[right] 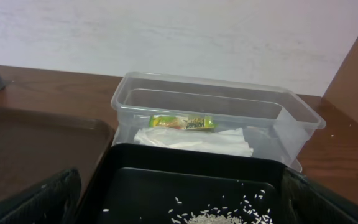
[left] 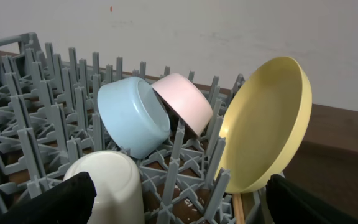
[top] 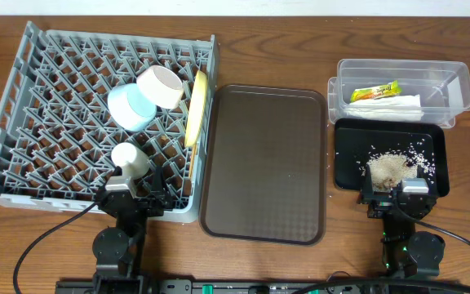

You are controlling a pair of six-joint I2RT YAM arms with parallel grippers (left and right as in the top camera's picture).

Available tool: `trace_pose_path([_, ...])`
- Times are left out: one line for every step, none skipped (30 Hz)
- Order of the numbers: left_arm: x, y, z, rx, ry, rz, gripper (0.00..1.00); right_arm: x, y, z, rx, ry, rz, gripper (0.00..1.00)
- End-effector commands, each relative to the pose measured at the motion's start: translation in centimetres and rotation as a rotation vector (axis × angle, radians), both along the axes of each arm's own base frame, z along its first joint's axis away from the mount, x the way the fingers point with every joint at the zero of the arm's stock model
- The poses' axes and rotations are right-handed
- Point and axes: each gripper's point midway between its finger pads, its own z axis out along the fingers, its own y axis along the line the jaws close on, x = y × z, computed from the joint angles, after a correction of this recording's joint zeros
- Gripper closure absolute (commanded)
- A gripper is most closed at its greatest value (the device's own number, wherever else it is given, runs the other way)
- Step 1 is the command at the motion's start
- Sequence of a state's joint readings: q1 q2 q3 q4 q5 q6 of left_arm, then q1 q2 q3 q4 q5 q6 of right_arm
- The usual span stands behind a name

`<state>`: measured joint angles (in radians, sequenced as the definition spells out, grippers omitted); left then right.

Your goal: Sort waste into correct bins and load items into the dishwasher

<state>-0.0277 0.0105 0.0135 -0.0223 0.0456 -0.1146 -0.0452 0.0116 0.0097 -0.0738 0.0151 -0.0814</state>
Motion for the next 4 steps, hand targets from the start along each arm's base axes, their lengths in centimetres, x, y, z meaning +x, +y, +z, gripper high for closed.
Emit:
trace_pose_path([-0.14,0.68,-1.49,0.011,0.051,0.036,0.09,-0.02,-0.12,-0.11,-0.009,0.000,-0.003,0.01])
trace_pose_path([-0.14,0.69,-1.49,0.011,0.051,0.036,0.09,-0.02,-0.12,-0.11,-0.009,0.000,-0.003,0.01])
trace_pose_path([-0.14,0.68,-1.49,0.011,0.051,0.036,0.10,-0.02,-0.12,-0.11,-0.009,0.000,-0.003,0.01])
trace_pose_path([-0.14,0.69,-1.49,0.011,0.051,0.036,0.09,-0.02,-0.12,-0.11,-0.009,0.000,-0.003,0.01])
